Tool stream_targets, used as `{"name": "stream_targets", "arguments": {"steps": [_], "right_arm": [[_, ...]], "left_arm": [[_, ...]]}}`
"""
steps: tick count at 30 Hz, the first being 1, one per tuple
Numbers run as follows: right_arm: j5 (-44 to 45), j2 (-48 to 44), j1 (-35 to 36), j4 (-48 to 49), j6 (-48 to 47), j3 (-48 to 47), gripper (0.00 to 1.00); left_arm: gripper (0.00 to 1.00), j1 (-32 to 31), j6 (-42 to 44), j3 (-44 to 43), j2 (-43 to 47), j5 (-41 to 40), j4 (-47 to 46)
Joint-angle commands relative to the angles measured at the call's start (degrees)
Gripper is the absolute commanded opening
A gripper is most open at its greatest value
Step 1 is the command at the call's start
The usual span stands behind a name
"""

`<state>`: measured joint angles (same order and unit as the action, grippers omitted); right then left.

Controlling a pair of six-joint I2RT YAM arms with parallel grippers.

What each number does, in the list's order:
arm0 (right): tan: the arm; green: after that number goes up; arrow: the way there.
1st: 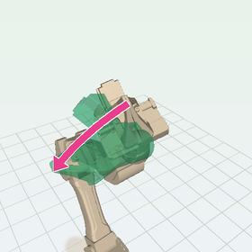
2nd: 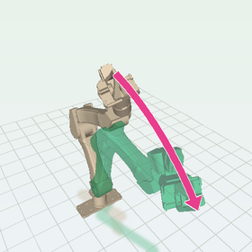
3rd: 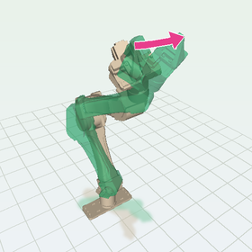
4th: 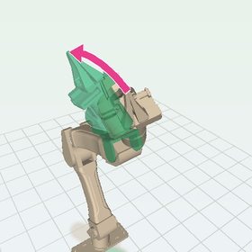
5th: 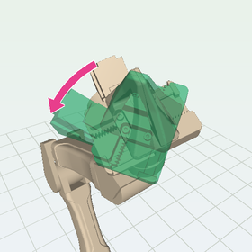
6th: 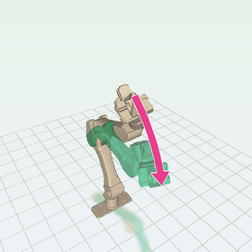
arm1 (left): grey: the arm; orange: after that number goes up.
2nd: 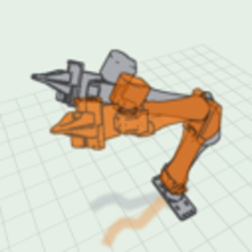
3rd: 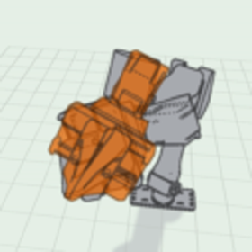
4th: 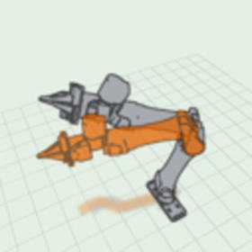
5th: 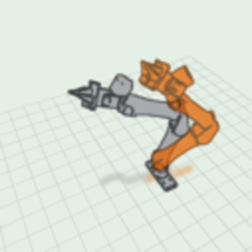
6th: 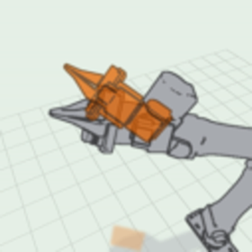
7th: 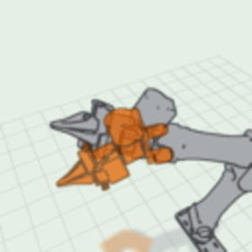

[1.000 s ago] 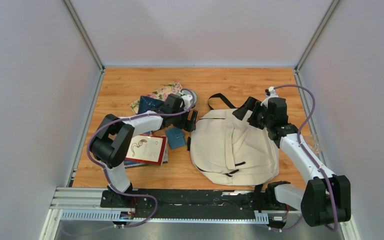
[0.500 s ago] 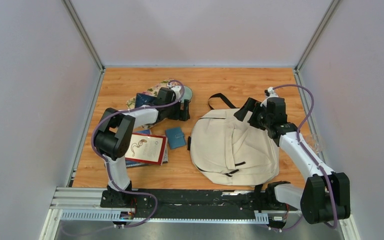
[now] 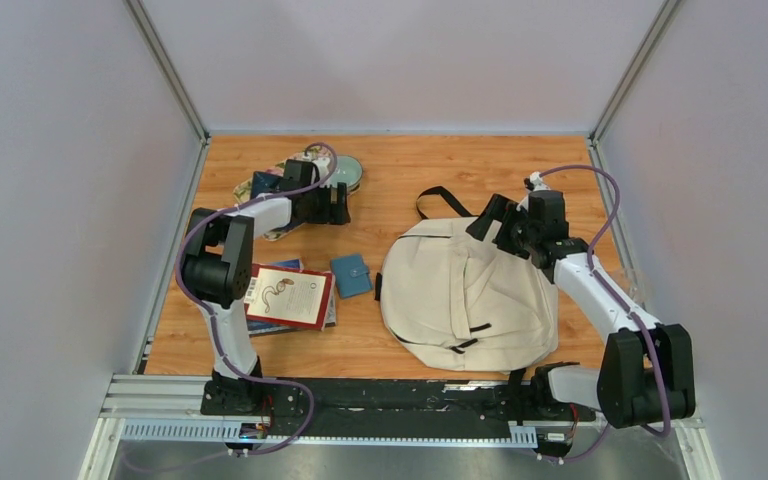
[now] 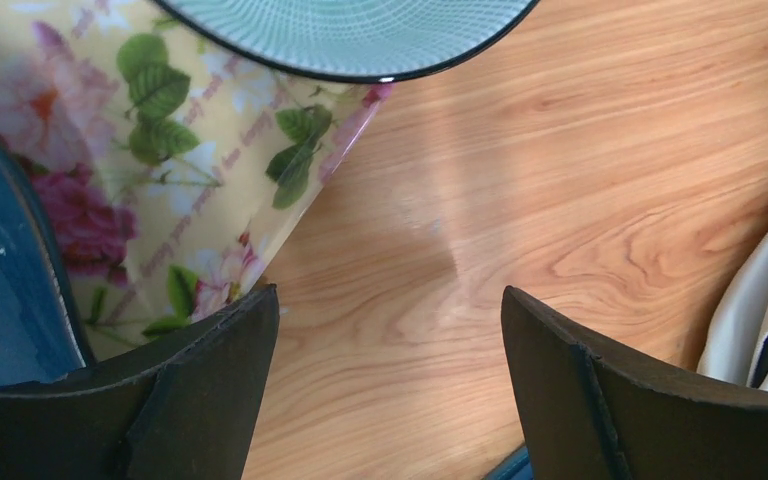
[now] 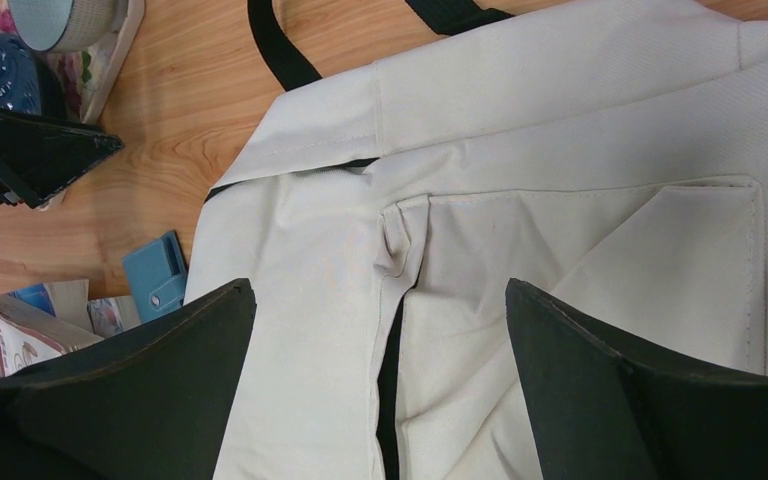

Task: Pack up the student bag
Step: Move the distractor to the corner of the board.

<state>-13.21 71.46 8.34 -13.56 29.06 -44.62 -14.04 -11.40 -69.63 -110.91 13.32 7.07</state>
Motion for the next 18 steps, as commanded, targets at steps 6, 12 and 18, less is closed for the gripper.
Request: {"name": "stream_targets", "arguments": {"steps": [6, 12, 18], "right_arm": [[0.64, 1.49, 0.01, -0.24, -1.72, -3.10, 0.99], [0.12, 2.98, 0.01, -0.24, -1.81, -3.63, 0.99], [0.20, 4.21, 0.10, -0.59, -1.99, -4.24, 0.99]], "left_arm": [[0.90, 9.02, 2.96, -2.80, -2.29, 3.29, 4.18], [0.90, 12.19, 2.61, -2.62, -2.81, 2.76, 3.48], [0.90, 15.69, 3.22, -5.69, -4.13, 2.50, 4.88]]}}
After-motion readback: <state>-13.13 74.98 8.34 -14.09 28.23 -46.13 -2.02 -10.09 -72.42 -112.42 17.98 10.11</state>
